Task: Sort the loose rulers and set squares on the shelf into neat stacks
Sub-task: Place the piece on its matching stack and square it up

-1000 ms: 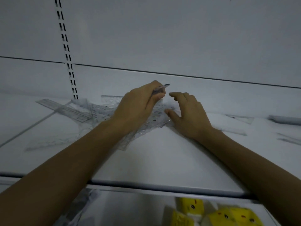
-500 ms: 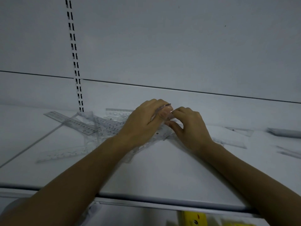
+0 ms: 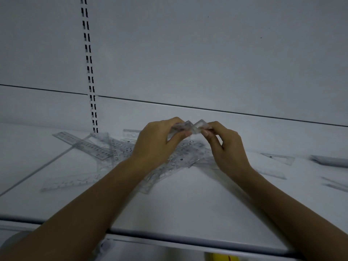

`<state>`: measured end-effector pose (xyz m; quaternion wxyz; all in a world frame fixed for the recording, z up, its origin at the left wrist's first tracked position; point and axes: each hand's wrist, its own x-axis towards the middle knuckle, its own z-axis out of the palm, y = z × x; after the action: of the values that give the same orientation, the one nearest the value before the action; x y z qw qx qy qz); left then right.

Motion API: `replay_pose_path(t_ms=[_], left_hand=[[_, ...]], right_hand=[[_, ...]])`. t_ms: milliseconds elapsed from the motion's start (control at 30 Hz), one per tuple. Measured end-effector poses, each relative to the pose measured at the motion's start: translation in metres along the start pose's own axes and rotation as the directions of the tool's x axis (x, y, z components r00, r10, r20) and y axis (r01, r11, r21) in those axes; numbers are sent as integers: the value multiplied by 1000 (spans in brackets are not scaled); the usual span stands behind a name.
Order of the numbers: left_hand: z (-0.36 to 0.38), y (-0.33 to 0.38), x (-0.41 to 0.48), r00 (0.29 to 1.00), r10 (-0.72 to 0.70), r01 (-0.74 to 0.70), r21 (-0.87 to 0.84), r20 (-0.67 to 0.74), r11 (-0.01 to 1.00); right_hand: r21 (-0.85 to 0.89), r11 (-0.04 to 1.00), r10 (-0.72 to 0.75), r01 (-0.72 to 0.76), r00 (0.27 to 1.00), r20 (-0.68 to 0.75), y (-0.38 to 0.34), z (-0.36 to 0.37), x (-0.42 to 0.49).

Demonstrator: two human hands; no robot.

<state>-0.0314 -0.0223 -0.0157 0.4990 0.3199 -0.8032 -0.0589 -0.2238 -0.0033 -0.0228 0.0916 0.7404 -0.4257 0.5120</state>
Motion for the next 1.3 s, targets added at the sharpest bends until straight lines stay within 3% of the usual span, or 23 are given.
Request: replay_pose_path(t_ms=[200,300,433,600,700,800,1033,1100,1167,1300], left_hand=[[-2,8,-4,993,-30,39,-70,116,997],[-3,7,-2,1000,-21,21,-42,11,999],[-7,4,1,991,-16,21,36,-134,999],[-9,5,1,982,-103,116,75,-157,990],[-6,2,0,979,-188,199,142,-83,970],[-7,5,1,964,-258,263,106,-59,959],[-9,0,1,979,-172,167,-61,-108,984],[-10,4,2,975,-219,210,-151,-46,966],[-8,4,2,960,-252,273,-226,118,935],[-1,3,-4,886,-296,380,-190,358,905]], right_hand=[[4,998,65,-65,998,-8,4,-5,-4],[85,986,149,-147,988,-28,1,-8,-4],[84,985,154,-150,987,-38,-2,-8,-3],[133,977,168,-168,986,11,-6,-12,-2],[331,882,309,-336,942,132,-11,-15,-1],[471,755,398,-456,890,224,-15,-18,-1],[567,617,516,-545,825,231,-20,-21,1],[599,560,576,-572,789,215,-19,-23,3],[608,526,616,-594,760,209,-19,-24,3],[588,523,660,-617,730,178,-20,-24,2]])
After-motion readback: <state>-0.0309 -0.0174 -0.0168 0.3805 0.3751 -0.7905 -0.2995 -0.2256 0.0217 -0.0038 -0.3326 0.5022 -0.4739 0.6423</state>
